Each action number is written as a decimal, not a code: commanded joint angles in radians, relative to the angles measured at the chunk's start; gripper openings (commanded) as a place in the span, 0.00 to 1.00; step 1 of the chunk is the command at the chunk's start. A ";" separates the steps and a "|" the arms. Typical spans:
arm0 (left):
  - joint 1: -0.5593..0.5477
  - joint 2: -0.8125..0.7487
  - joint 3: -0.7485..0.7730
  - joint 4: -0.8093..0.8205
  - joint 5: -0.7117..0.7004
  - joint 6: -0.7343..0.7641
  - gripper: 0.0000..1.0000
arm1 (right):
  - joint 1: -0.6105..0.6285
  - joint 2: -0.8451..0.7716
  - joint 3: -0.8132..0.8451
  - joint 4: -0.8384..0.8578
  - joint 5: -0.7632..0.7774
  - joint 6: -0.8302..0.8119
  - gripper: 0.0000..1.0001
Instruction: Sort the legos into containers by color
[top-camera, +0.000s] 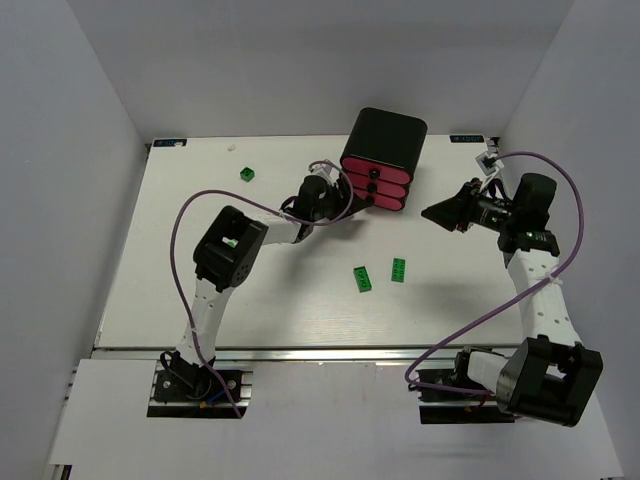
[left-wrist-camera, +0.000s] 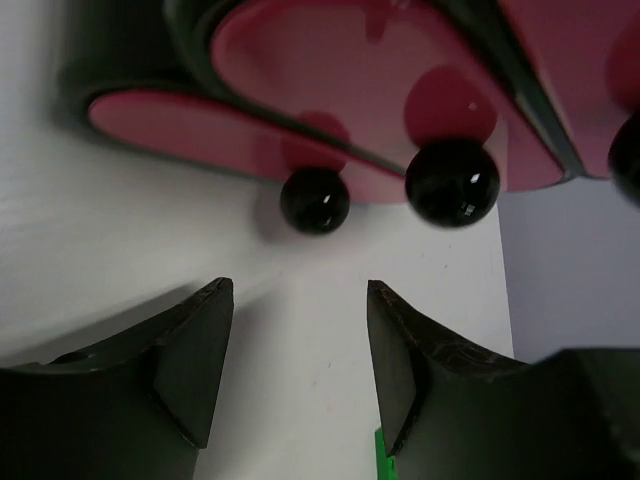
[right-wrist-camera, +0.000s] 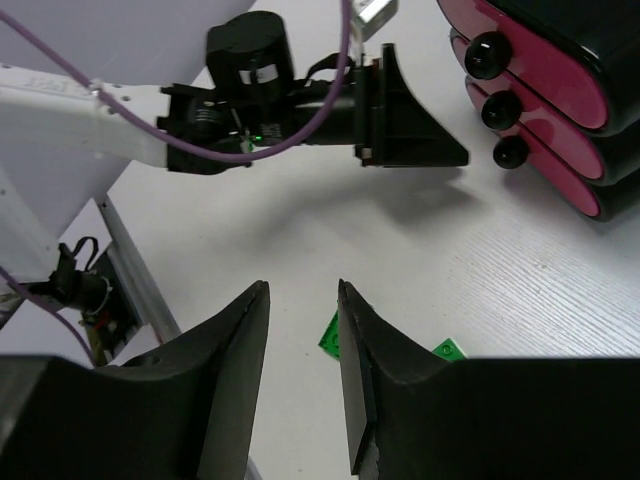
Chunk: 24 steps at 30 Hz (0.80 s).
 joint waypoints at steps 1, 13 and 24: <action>-0.008 0.016 0.081 0.054 -0.029 -0.002 0.66 | -0.028 -0.006 -0.012 0.054 -0.123 0.034 0.40; -0.017 0.090 0.081 0.180 -0.072 -0.020 0.61 | -0.056 -0.024 -0.028 0.079 -0.127 0.043 0.40; -0.017 0.151 0.147 0.184 -0.053 -0.048 0.59 | -0.059 -0.033 -0.035 0.086 -0.104 0.034 0.40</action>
